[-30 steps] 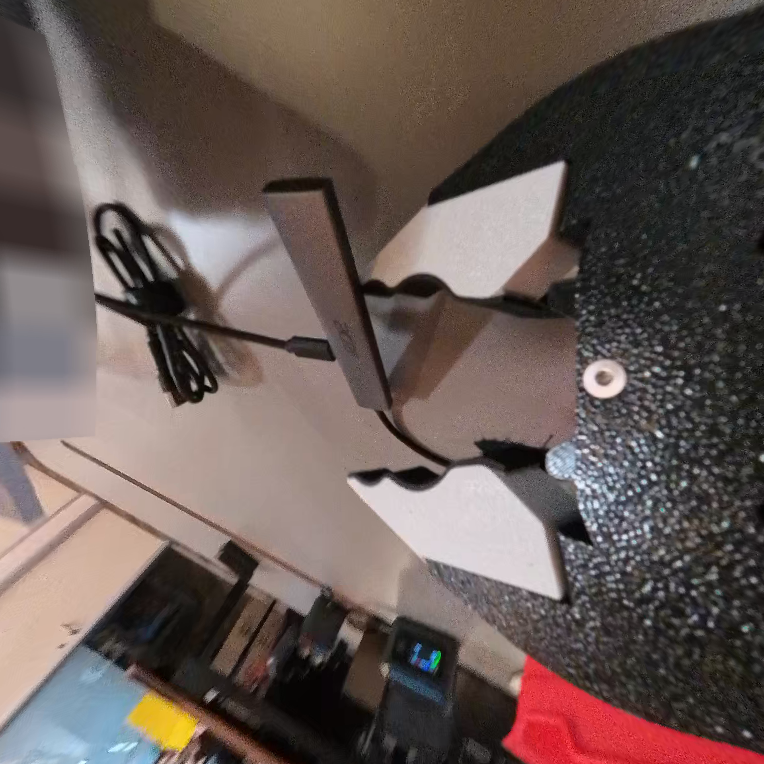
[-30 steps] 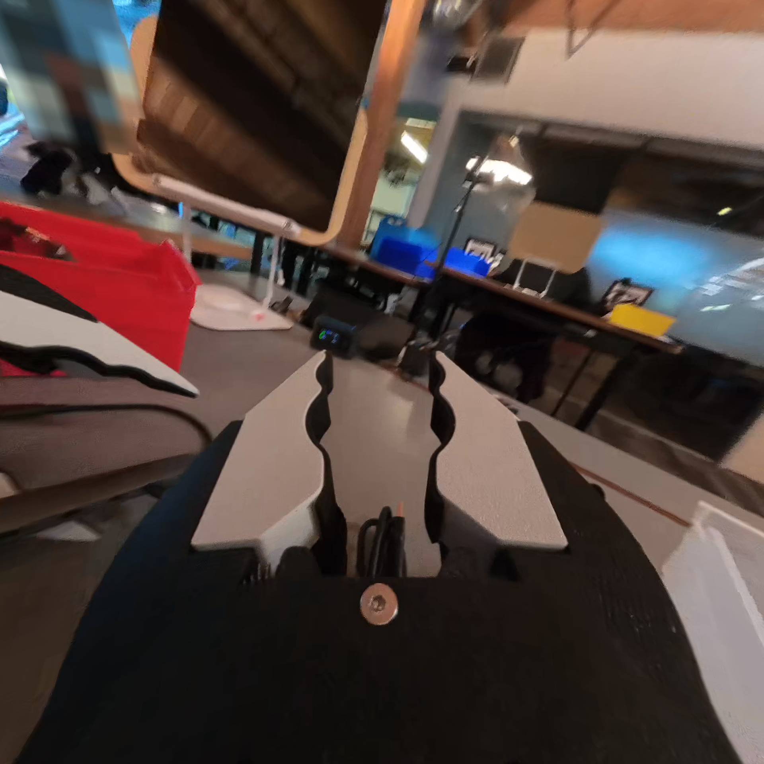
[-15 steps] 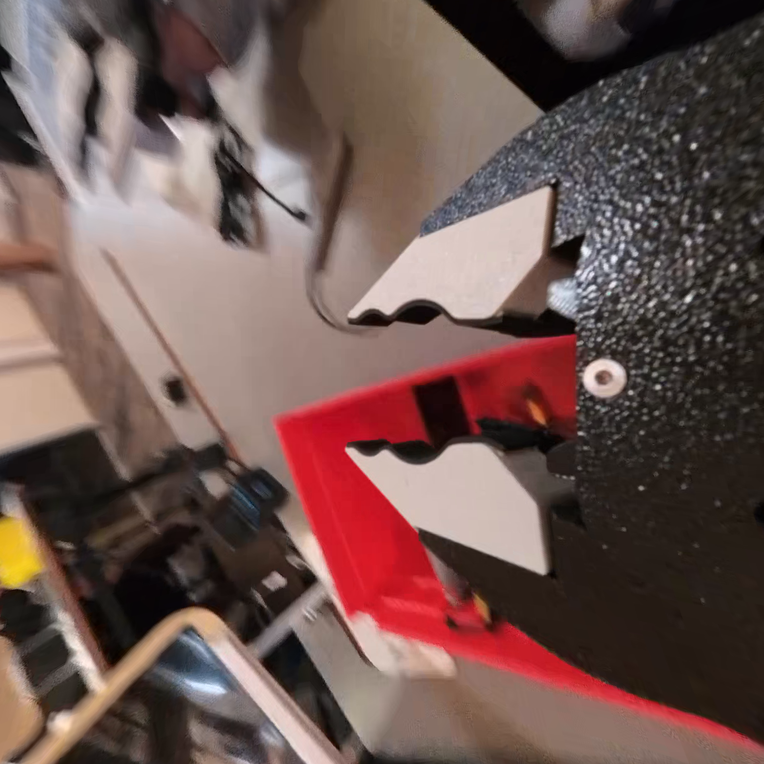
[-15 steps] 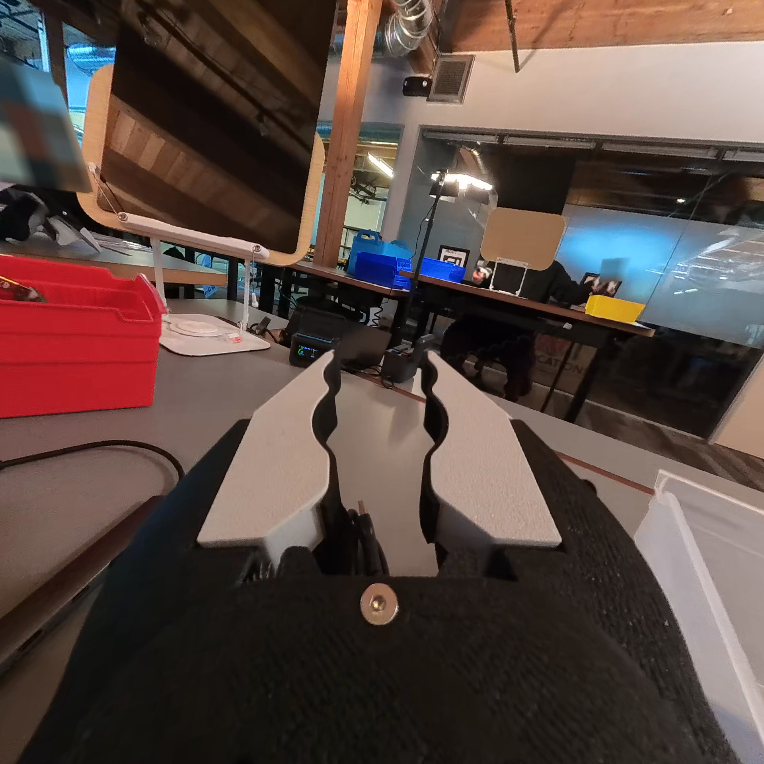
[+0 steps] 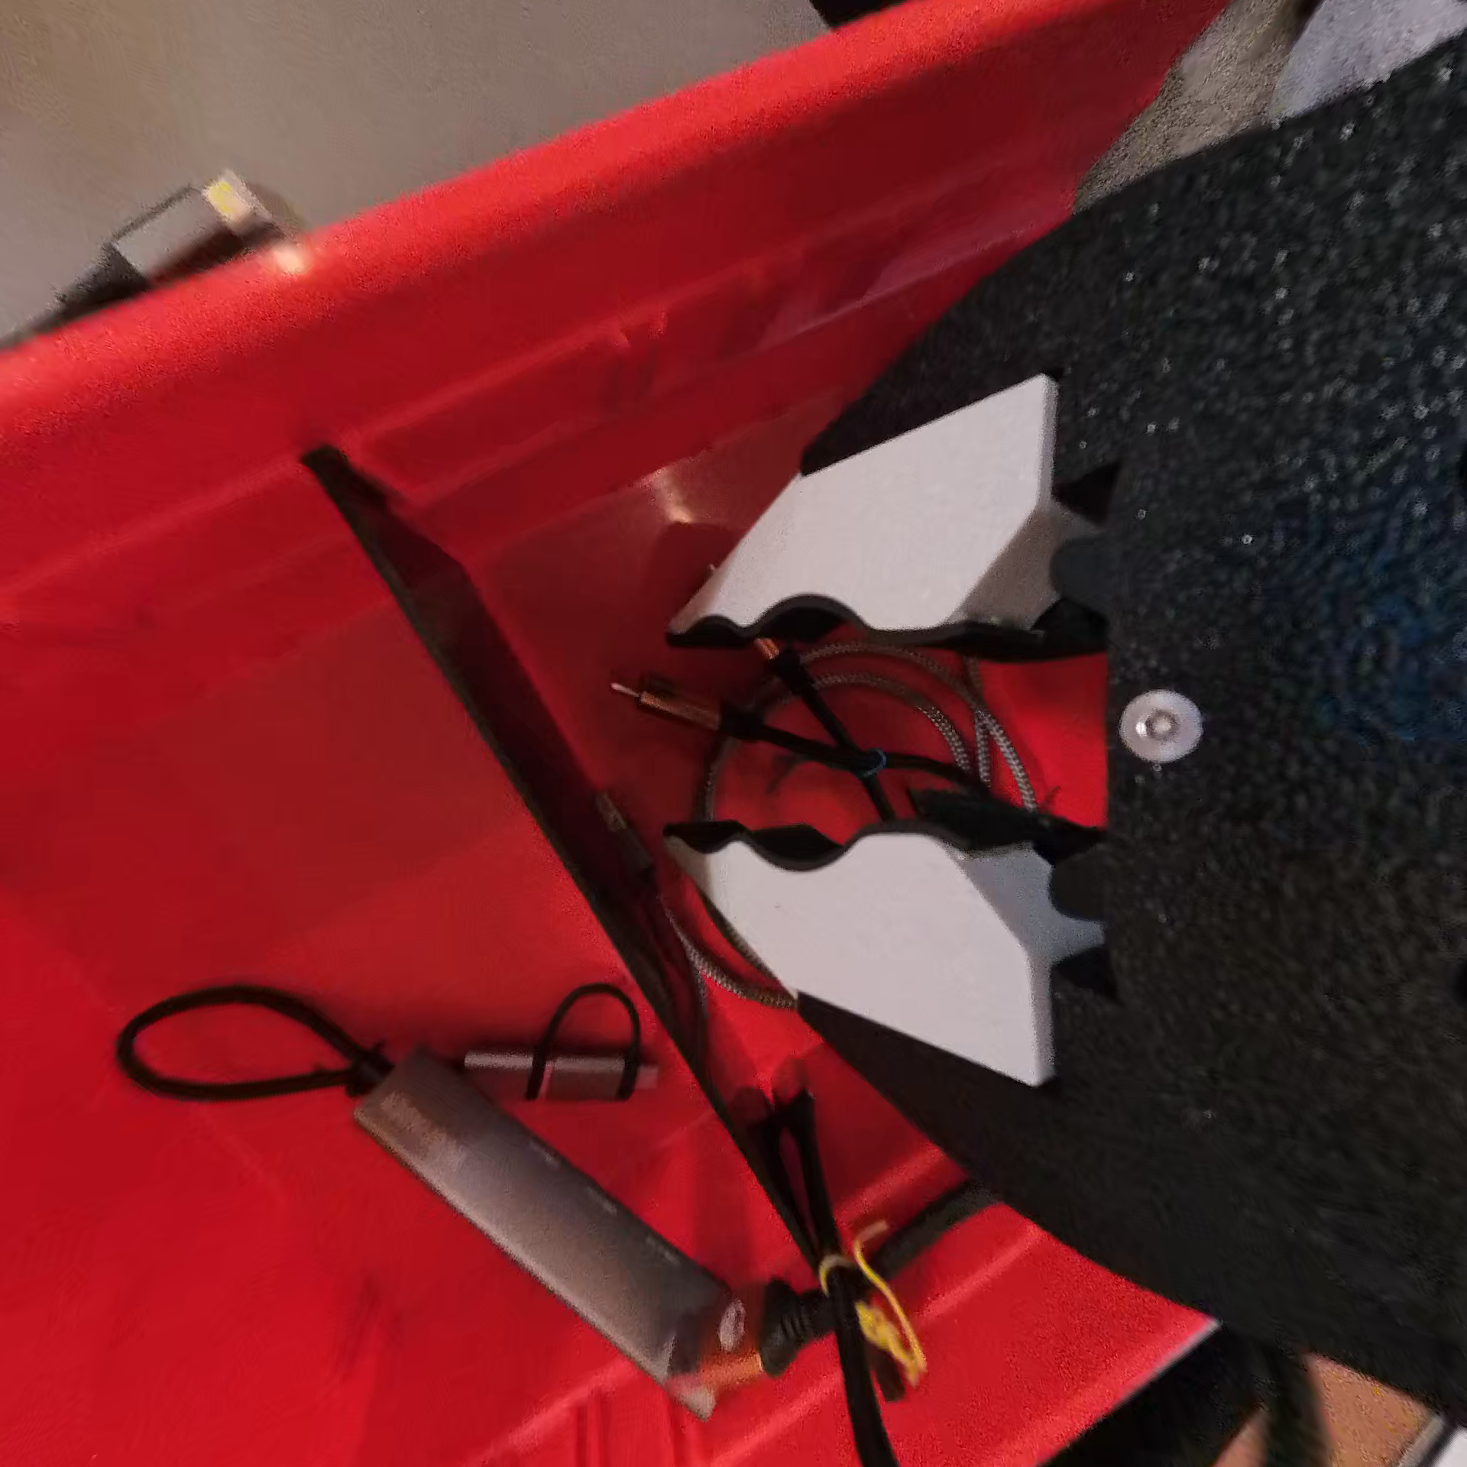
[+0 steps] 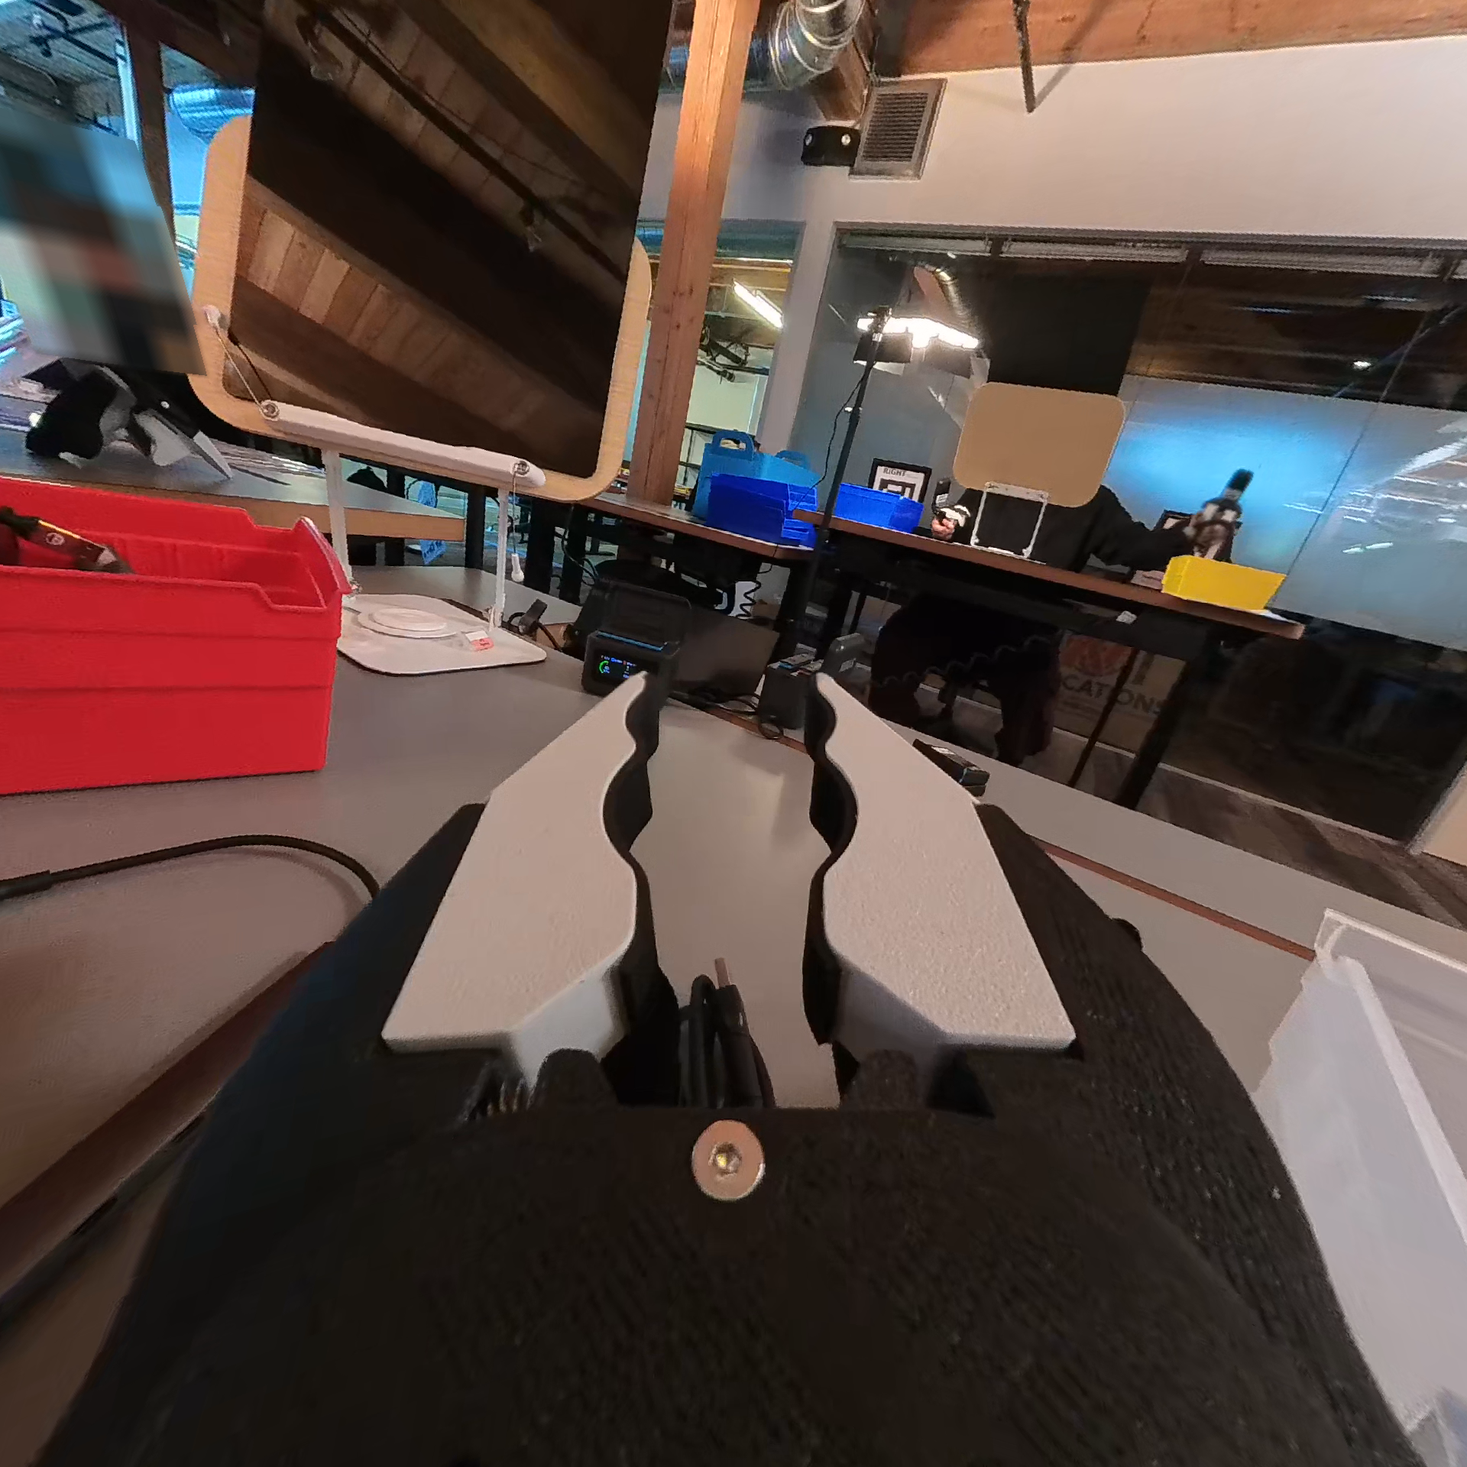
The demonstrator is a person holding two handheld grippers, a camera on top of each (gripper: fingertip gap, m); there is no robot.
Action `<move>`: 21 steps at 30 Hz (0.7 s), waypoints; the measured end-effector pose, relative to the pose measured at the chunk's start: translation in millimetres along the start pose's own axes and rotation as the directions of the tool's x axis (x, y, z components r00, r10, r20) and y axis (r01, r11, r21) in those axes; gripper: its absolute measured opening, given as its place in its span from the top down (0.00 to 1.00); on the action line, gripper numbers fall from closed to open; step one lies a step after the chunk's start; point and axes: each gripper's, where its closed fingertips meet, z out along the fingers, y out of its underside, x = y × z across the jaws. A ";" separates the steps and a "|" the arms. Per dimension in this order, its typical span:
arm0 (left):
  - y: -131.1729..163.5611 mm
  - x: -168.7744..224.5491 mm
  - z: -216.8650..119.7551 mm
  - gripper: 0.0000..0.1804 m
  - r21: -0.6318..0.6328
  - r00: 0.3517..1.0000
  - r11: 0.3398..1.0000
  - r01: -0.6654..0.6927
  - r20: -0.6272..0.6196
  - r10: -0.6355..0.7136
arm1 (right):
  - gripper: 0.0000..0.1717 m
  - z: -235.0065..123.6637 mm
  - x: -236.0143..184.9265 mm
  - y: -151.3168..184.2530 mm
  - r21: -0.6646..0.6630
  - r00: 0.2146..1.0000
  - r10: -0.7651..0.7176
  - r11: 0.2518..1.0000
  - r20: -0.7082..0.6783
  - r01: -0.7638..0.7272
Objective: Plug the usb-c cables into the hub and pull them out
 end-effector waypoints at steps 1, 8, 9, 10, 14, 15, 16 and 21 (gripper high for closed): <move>3.9 1.4 4.1 0.79 -0.028 1.000 1.000 -0.003 -0.016 0.003 | 0.80 -0.1 -0.4 -0.7 0.004 1.000 0.002 1.000 0.002 -0.002; 12.9 3.4 -31.3 0.97 -0.049 0.993 0.997 -0.066 0.098 0.070 | 0.80 -1.5 0.1 -4.5 0.024 1.000 0.016 1.000 0.003 -0.016; 10.6 1.9 -49.0 0.97 -0.006 0.987 0.999 -0.054 0.150 0.054 | 0.81 -1.5 0.4 -4.3 0.024 1.000 0.019 1.000 0.003 -0.019; 7.6 0.4 -69.0 0.98 0.048 0.979 0.998 -0.035 0.201 0.025 | 0.81 -1.5 0.7 -4.3 0.024 1.000 0.024 0.999 0.003 -0.024; -10.2 -12.4 -164.3 0.97 0.307 0.909 0.951 -0.024 0.404 -0.107 | 0.81 -2.2 0.4 -7.9 0.040 0.999 0.041 0.998 0.008 -0.042; -18.0 -13.8 -188.1 0.97 0.365 0.889 0.930 -0.042 0.439 -0.133 | 0.81 -2.4 0.2 -9.1 0.044 0.999 0.046 0.998 0.010 -0.046; -29.0 -13.4 -211.0 0.97 0.424 0.871 0.903 -0.067 0.466 -0.154 | 0.81 -2.7 -0.2 -10.4 0.050 0.999 0.050 0.997 0.014 -0.051; -124.6 22.2 -284.1 0.97 0.748 0.896 0.637 -0.185 0.394 -0.204 | 0.81 -4.7 -8.9 -18.5 0.083 0.994 0.077 0.993 0.083 -0.084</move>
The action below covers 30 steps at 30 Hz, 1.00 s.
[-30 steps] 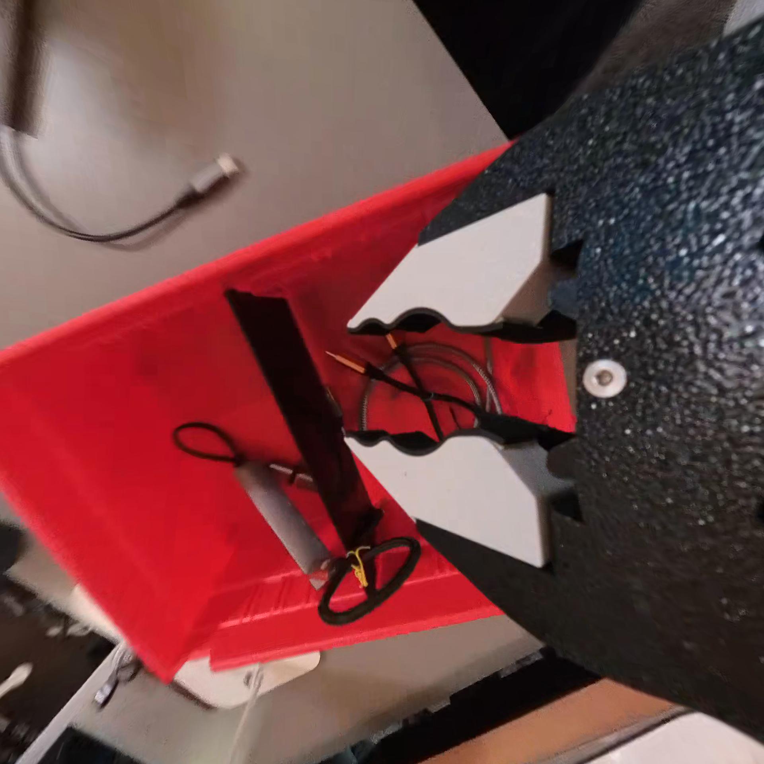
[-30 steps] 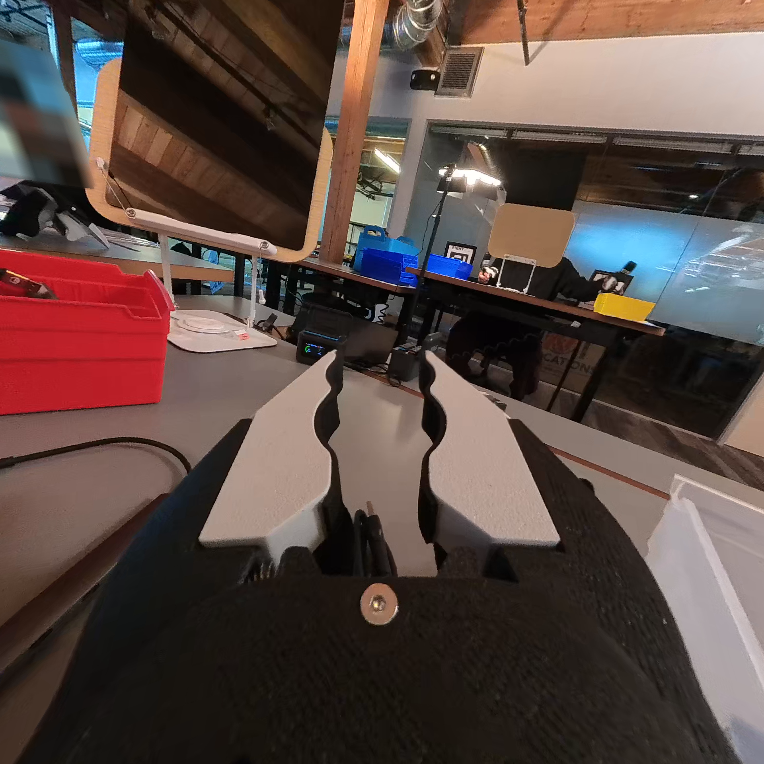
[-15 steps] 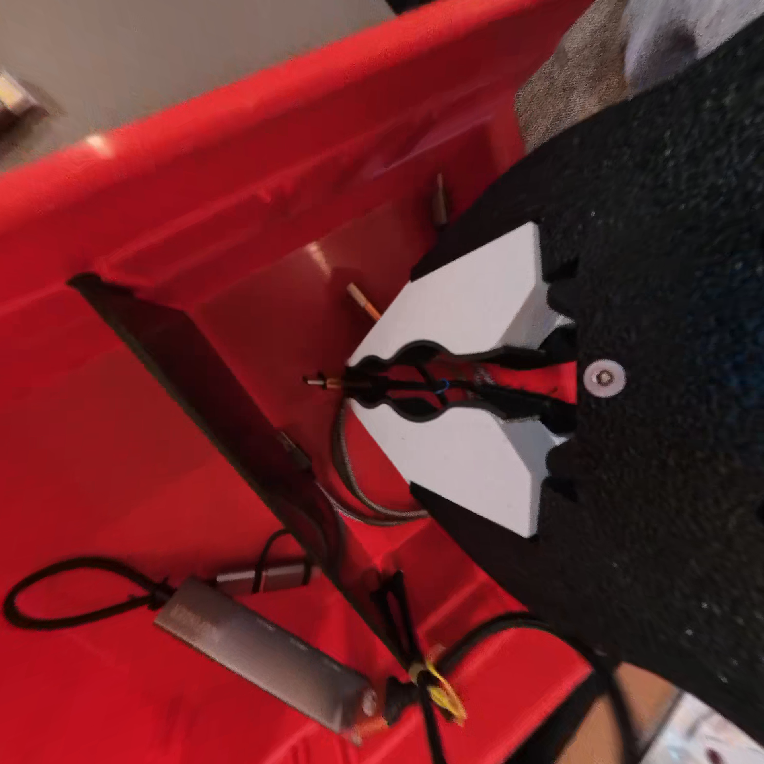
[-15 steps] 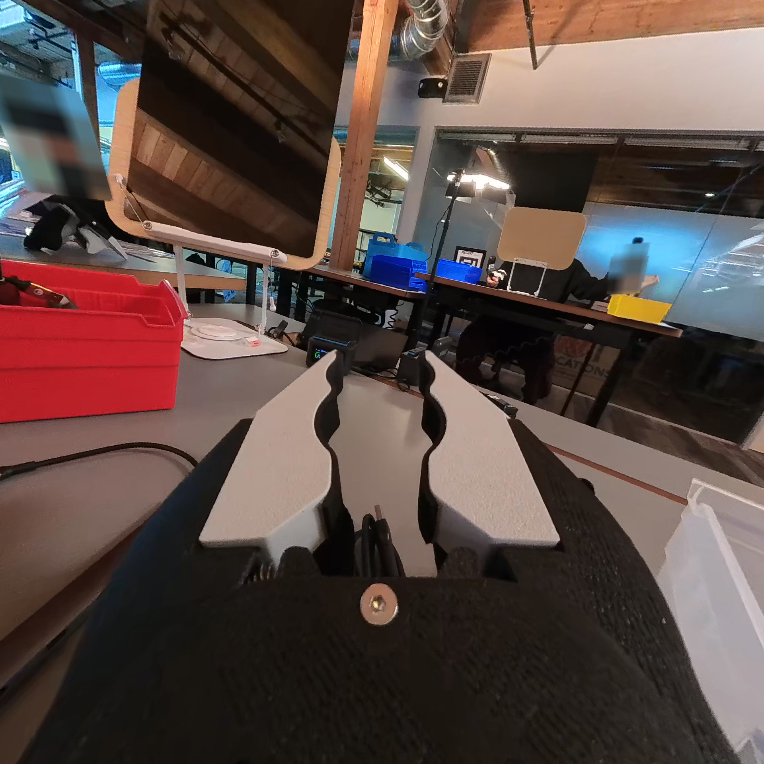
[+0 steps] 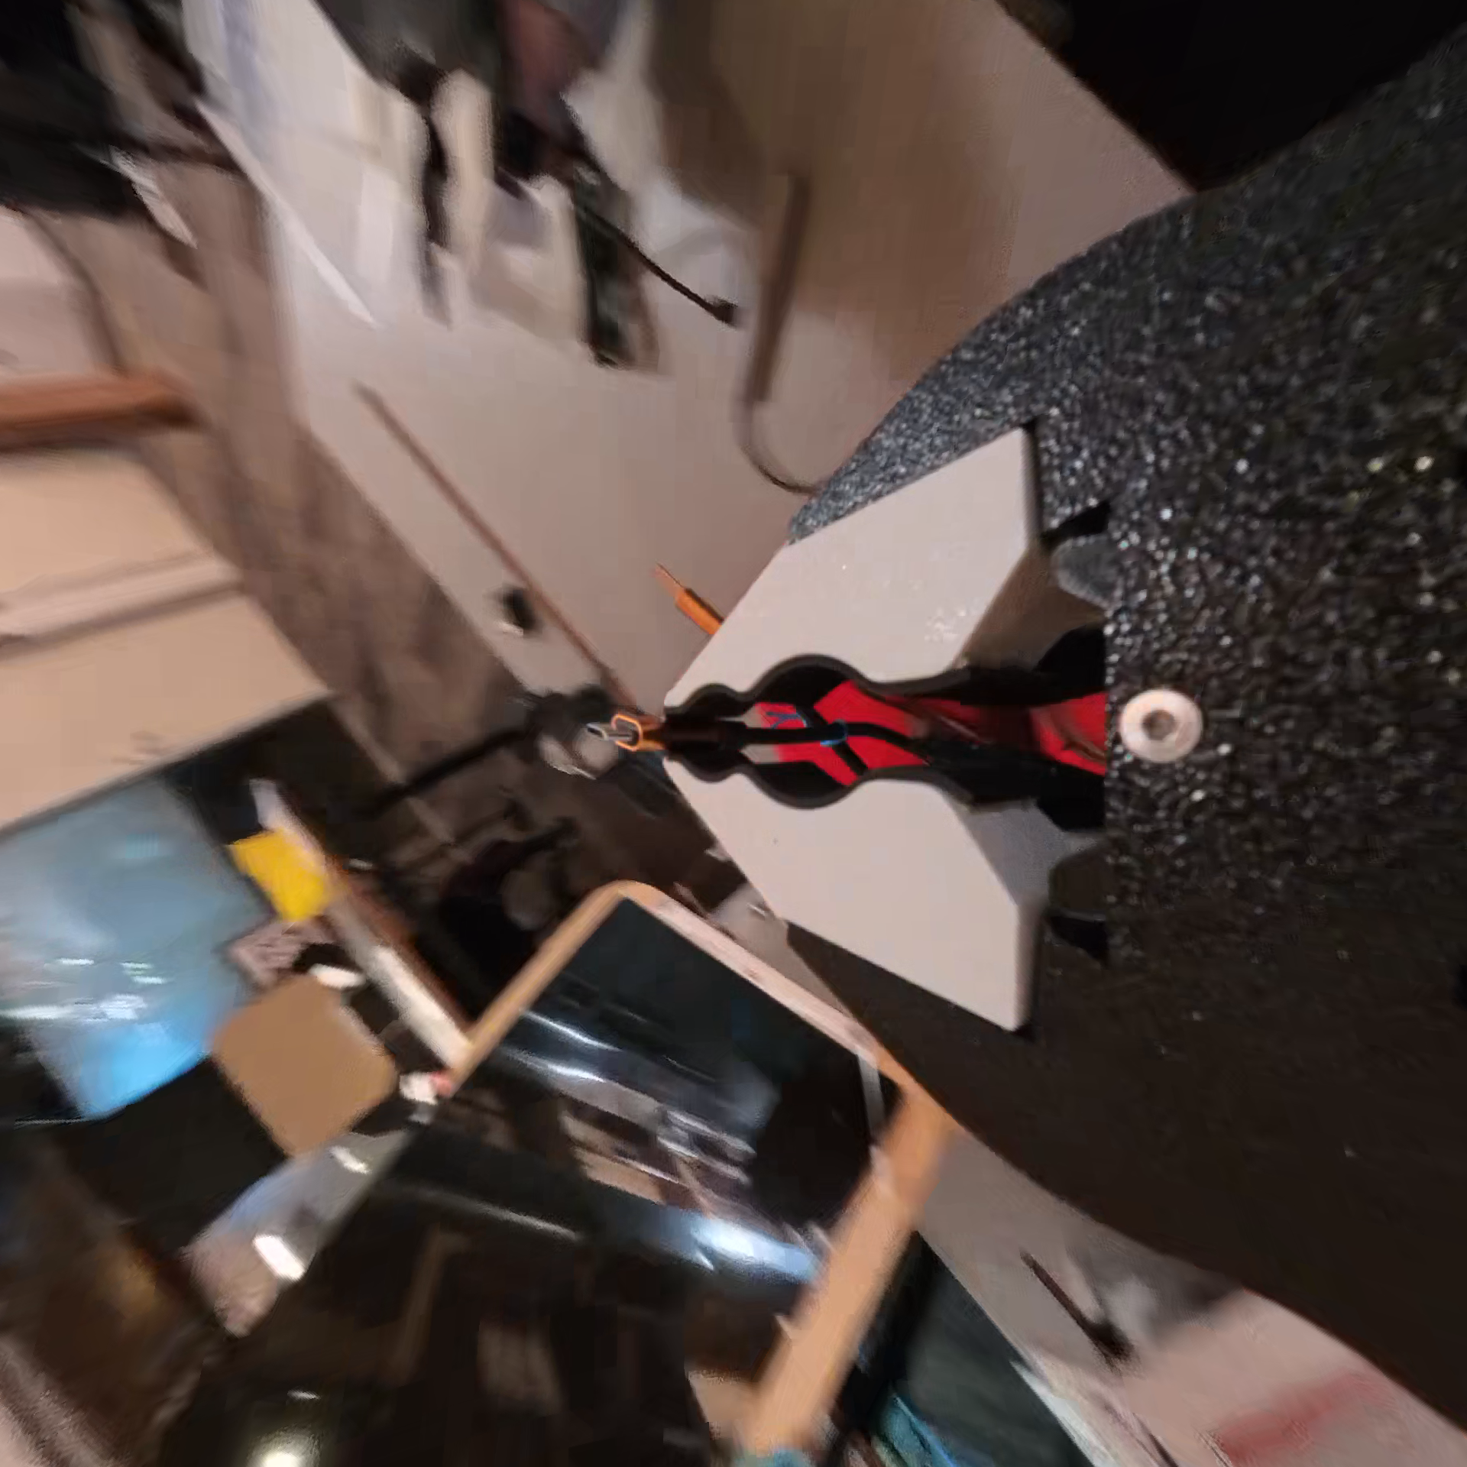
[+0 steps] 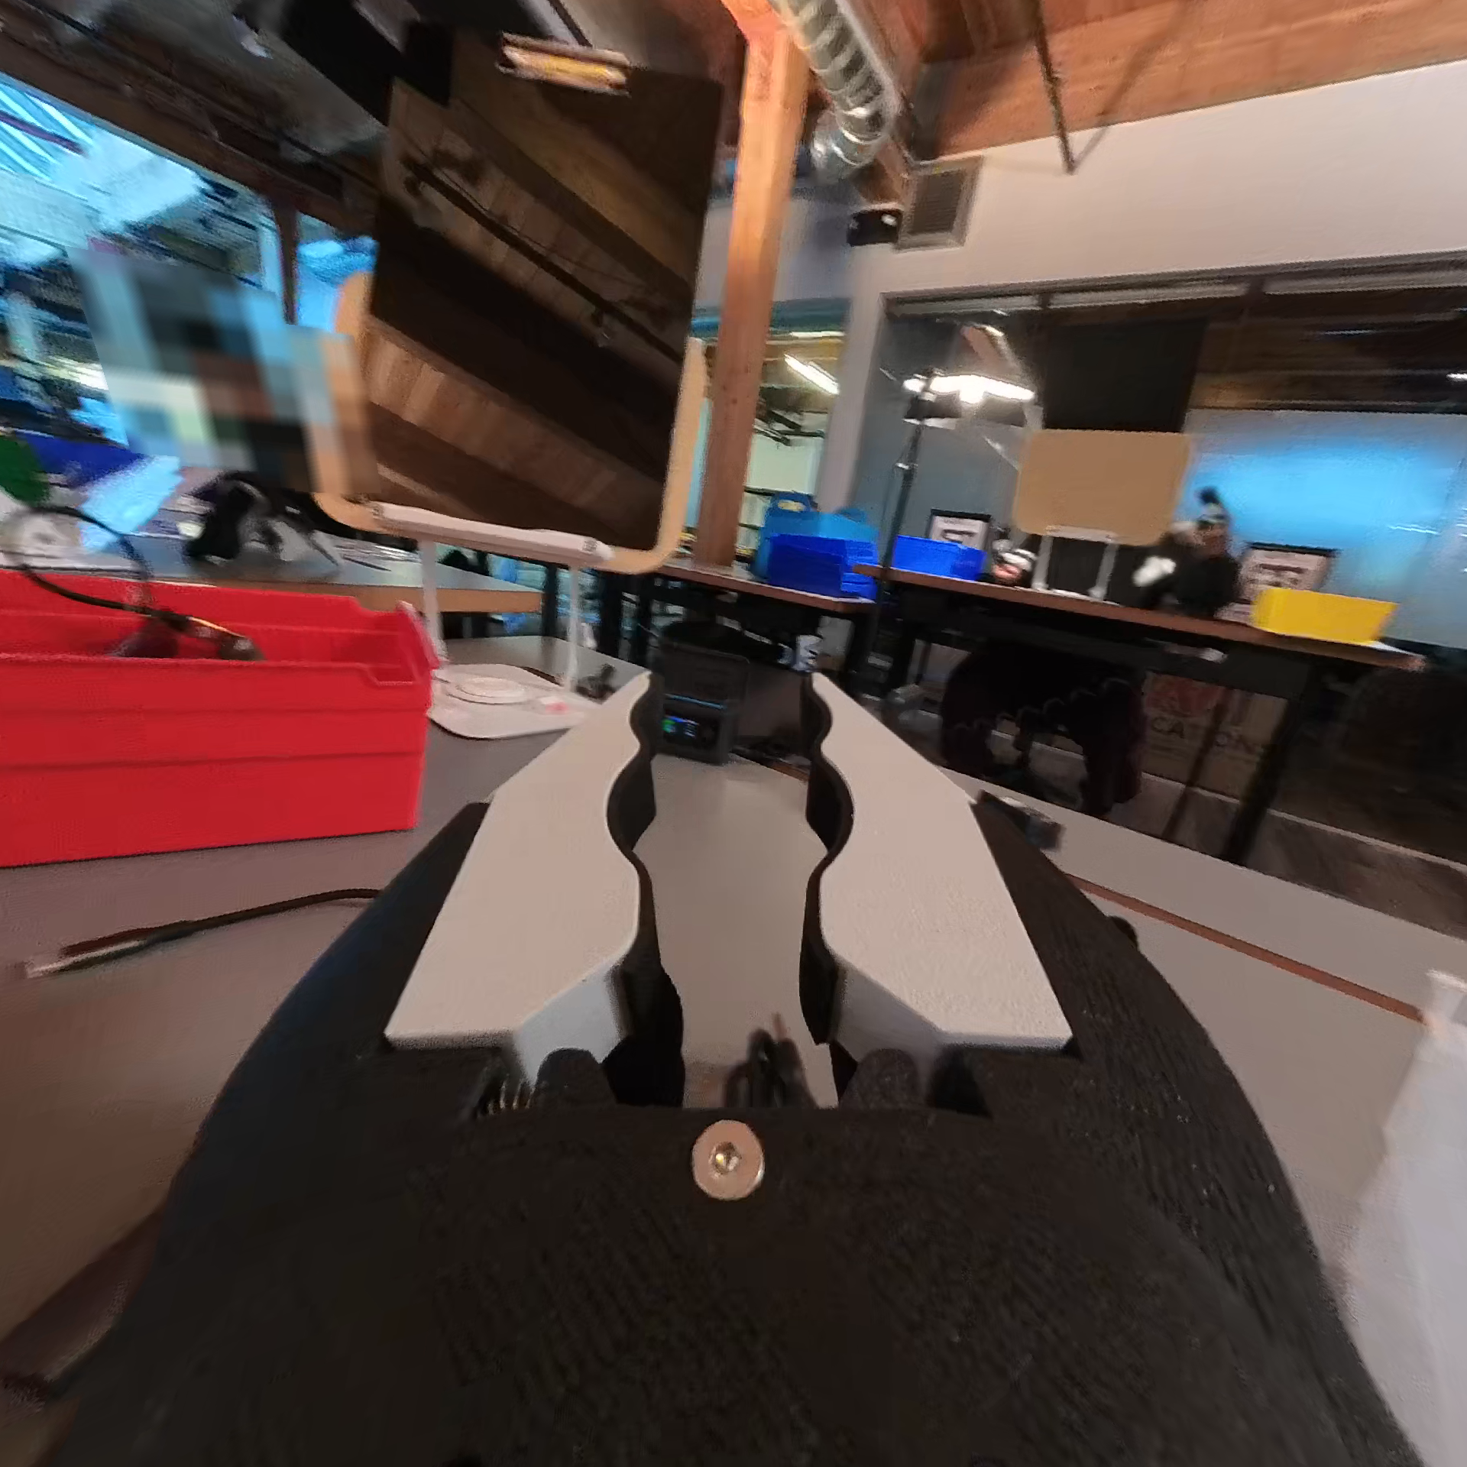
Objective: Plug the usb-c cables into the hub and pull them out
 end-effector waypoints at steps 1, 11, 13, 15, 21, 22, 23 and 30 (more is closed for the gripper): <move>-18.6 10.6 9.6 0.97 0.083 0.999 0.996 0.044 -0.030 -0.042 | 0.81 -0.6 -8.2 -6.0 0.026 0.998 0.025 0.999 0.053 -0.026; -93.4 144.7 103.2 0.98 0.442 0.760 0.674 0.591 -0.585 -0.283 | 0.72 -26.9 -90.0 -107.8 0.186 0.860 0.189 0.933 0.475 -0.308; -96.5 170.5 106.5 0.98 0.411 0.654 0.602 0.685 -0.712 -0.257 | 0.73 -26.0 -88.0 -110.9 0.174 0.880 0.180 0.944 0.439 -0.279; -93.2 188.4 114.9 0.98 0.356 0.576 0.568 0.742 -0.773 -0.268 | 0.81 -27.1 -89.9 -106.8 0.140 0.884 0.153 0.962 0.442 -0.236; -75.9 209.8 127.1 0.97 0.254 0.511 0.604 0.756 -0.805 -0.301 | 0.97 -40.0 -86.7 -89.9 0.028 0.823 0.166 0.976 0.543 -0.215; -69.8 213.5 127.2 0.97 0.243 0.531 0.648 0.722 -0.795 -0.293 | 0.97 -43.2 -84.6 -86.6 0.008 0.818 0.152 0.982 0.555 -0.188; -62.3 216.5 128.5 0.96 0.235 0.566 0.700 0.675 -0.773 -0.287 | 0.97 -46.3 -82.7 -82.3 -0.017 0.814 0.135 0.988 0.565 -0.151; -23.0 225.1 125.1 0.72 0.283 0.844 0.942 0.181 -0.537 -0.001 | 0.97 -67.3 -73.0 -54.7 -0.099 0.790 -0.029 0.989 0.612 0.114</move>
